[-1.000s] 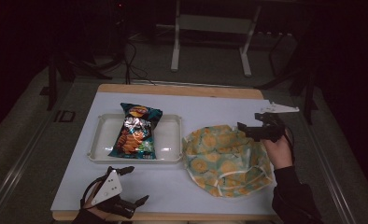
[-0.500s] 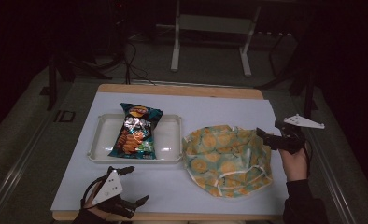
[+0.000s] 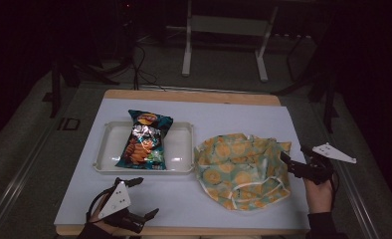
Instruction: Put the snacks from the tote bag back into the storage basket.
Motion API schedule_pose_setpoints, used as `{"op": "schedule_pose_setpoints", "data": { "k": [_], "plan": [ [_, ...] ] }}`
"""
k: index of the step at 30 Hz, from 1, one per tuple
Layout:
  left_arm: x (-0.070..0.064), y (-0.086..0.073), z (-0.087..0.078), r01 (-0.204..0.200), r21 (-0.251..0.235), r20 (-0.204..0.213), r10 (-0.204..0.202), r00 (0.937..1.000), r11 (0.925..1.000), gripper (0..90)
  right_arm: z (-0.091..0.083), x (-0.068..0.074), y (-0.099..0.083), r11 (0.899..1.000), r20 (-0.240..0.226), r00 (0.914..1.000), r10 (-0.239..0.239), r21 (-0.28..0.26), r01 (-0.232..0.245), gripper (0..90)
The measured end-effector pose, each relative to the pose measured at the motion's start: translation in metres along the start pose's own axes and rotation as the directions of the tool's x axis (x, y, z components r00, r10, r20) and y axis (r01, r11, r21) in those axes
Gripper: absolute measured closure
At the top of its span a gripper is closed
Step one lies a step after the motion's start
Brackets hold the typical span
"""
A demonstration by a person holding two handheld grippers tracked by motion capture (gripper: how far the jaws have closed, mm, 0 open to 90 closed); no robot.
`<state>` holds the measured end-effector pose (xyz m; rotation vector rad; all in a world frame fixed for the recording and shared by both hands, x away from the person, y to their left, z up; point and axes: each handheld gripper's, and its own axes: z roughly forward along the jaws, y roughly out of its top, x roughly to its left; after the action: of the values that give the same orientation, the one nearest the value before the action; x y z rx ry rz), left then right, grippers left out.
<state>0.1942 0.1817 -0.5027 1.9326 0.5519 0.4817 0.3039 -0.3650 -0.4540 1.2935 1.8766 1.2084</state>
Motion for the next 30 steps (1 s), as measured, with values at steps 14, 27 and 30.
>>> {"op": "schedule_pose_setpoints", "data": {
  "k": [14,27,30],
  "plan": [
    [-0.001,0.000,-0.002,-0.008,-0.007,0.008,0.008,0.9999,0.9999,0.7,-0.002,0.007,-0.023,0.997,0.064,0.9979,-0.003,-0.072,0.008,12.6],
    [-0.001,0.000,-0.002,-0.001,-0.007,0.007,0.001,1.0000,1.0000,0.7,0.002,0.010,-0.033,0.997,0.069,0.9976,-0.009,-0.081,0.015,13.3],
    [-0.001,0.000,-0.002,-0.001,-0.007,0.008,0.001,1.0000,1.0000,0.7,0.002,0.010,-0.033,0.997,0.071,0.9974,-0.011,-0.080,0.016,13.3]
  ]
}}
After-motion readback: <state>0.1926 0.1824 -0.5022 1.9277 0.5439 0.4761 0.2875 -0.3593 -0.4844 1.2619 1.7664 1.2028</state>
